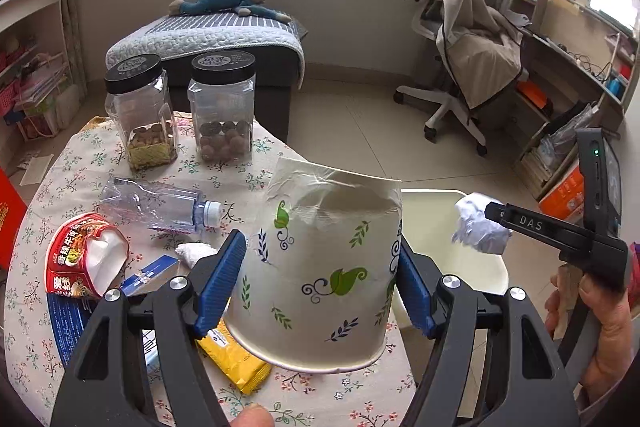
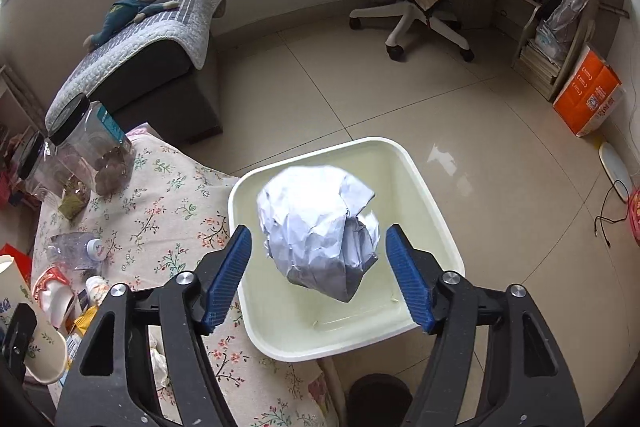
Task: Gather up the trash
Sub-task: 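Carry the crumpled paper over the white bin and open the right tool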
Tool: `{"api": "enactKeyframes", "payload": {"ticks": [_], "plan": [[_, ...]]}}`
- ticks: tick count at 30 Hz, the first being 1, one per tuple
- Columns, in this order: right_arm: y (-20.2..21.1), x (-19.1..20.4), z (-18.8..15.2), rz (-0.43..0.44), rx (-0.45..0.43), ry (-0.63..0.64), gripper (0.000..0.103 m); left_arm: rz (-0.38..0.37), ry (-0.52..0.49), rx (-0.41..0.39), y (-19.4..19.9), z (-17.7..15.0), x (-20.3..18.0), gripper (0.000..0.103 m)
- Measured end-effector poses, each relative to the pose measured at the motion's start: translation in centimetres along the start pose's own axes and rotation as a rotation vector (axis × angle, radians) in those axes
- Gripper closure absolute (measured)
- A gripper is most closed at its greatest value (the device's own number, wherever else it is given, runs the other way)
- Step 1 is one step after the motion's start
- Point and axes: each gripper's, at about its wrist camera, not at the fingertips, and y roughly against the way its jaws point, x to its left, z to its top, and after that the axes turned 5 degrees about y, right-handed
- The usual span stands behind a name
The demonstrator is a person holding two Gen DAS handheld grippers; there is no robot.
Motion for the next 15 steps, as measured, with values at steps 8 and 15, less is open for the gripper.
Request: {"api": "enactKeyframes", "payload": {"ticks": [8,15], "plan": [[3.7,-4.2,1.4,-0.066,-0.142,-0.109,0.011,-0.058,-0.082,0.001,-1.3,-0.2,-6.5,0.032],[5.2,-7.5,2.3,-0.103,-0.207,-0.210,0.007,-0.108,-0.113,0.019,-3.2,0.1,-11.5,0.031]]}}
